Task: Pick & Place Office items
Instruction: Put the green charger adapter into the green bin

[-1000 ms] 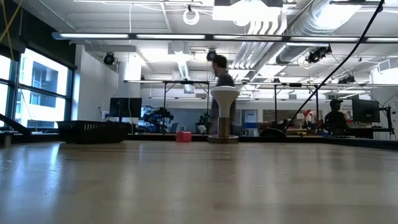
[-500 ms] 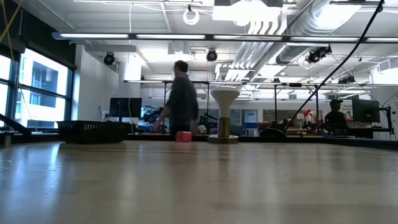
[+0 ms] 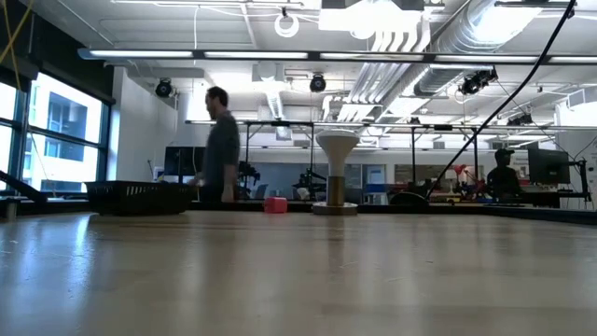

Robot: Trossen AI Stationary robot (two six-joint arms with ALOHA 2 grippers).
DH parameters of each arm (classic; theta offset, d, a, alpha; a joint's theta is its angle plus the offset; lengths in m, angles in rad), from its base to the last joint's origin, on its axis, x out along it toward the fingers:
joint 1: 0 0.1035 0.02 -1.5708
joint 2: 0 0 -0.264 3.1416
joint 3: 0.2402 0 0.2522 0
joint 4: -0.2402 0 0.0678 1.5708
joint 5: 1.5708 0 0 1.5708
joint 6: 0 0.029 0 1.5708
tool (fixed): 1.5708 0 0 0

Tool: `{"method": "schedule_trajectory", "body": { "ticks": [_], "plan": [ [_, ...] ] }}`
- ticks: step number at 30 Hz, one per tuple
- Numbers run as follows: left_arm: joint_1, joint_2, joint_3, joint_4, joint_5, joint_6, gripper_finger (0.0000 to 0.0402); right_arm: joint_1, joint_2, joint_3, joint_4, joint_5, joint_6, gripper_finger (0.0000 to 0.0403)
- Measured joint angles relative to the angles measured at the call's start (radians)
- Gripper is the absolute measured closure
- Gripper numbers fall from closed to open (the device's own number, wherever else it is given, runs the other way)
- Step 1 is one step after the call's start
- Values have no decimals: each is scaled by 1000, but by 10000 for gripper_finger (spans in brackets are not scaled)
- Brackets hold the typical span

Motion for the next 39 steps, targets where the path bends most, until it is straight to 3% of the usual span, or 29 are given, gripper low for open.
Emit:
{"method": "schedule_trajectory", "body": {
  "ticks": [14,20,24,31,39],
  "plan": [
    [-6,0,-1,-18,-5,-9,277,1,0,0,1,10,-14,248],
    [-12,-1,-1,-42,2,-2,277,2,0,0,-2,5,-18,284],
    [-13,-2,-1,-46,2,-9,277,2,0,0,-4,6,-29,284],
    [-28,-1,-3,-45,-23,-79,222,6,-1,0,-13,18,-75,284],
    [-48,0,-4,-40,-125,-110,213,8,-3,0,-38,26,-79,284]
  ]
}}
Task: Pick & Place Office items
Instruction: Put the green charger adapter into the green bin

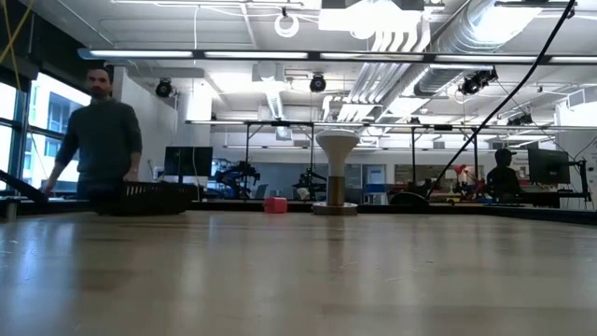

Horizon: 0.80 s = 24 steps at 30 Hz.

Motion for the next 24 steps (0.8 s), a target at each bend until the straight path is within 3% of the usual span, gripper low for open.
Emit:
{"method": "schedule_trajectory", "body": {
  "ticks": [5,13,18,24],
  "plan": [
    [-46,3,-2,8,-200,-45,212,19,-16,3,-87,106,-15,285],
    [-72,-3,-2,-49,-437,-132,212,73,-95,4,-337,377,-36,285],
    [-40,-52,-2,-253,-443,-283,220,113,-143,3,-577,567,70,285],
    [25,-98,-1,-446,-430,-429,233,150,-206,3,-852,686,278,285]
  ]
}}
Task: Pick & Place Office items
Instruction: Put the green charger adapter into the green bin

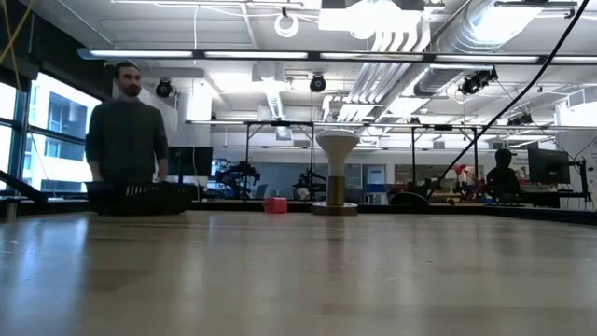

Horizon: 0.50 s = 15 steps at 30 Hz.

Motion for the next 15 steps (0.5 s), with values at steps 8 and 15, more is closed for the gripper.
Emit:
{"method": "schedule_trajectory", "body": {
  "ticks": [8,15],
  "plan": [
    [128,-32,2,-248,148,-198,234,39,-75,-1,-503,8,479,285],
    [235,-32,2,-402,298,-276,235,138,-105,-2,-807,-73,859,285]
  ]
}}
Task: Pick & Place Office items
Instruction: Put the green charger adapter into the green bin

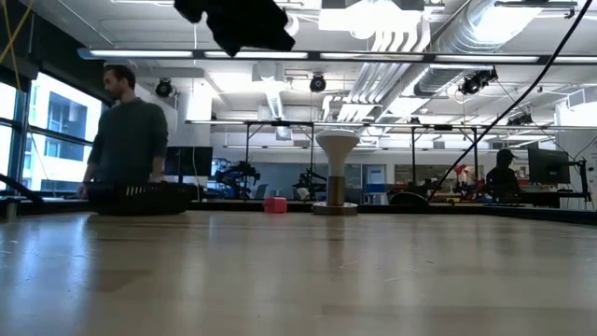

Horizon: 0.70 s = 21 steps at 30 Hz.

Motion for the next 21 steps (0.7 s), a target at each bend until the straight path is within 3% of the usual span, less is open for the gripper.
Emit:
{"method": "schedule_trajectory", "body": {
  "ticks": [4,9,14,21],
  "plan": [
    [42,0,0,-17,86,-19,235,87,-19,0,-166,-50,279,285],
    [60,0,0,-18,129,-27,235,173,-15,0,-314,-235,593,285],
    [60,0,0,-18,129,-27,235,218,-13,0,-402,-321,770,285],
    [43,0,0,-28,128,-31,235,246,17,-70,-424,-554,929,285]
  ]
}}
